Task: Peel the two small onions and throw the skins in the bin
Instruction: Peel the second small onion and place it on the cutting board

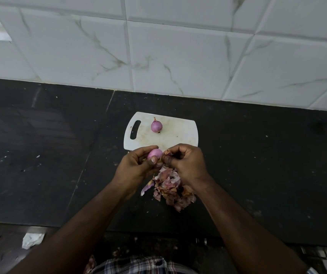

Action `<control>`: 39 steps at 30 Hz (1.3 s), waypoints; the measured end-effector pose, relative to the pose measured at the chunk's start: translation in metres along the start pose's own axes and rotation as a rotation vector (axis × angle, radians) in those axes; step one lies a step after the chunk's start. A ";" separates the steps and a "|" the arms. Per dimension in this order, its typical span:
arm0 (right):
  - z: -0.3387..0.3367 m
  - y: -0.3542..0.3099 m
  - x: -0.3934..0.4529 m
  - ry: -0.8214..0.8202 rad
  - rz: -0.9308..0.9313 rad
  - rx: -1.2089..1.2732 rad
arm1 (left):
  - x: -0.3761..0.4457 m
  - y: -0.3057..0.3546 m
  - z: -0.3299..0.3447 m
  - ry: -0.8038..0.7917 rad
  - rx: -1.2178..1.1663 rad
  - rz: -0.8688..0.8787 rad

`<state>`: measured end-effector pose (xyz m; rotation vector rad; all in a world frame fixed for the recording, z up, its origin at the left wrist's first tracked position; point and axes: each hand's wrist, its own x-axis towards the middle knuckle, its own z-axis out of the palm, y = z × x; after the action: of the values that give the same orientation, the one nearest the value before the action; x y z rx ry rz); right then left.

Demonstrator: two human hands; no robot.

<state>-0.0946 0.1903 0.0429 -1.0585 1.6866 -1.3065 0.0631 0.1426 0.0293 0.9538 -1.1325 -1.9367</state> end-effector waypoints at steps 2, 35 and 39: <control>0.003 0.002 -0.001 0.029 0.003 -0.018 | -0.001 -0.003 -0.002 0.024 0.092 0.036; -0.007 -0.002 -0.004 -0.038 0.224 0.251 | 0.003 -0.002 -0.012 -0.131 -0.142 -0.288; -0.004 -0.001 -0.001 -0.089 0.166 0.127 | 0.007 0.001 -0.008 -0.070 -0.083 -0.246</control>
<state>-0.0977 0.1929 0.0452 -0.8710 1.5687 -1.2243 0.0670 0.1334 0.0254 1.0274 -1.0026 -2.2112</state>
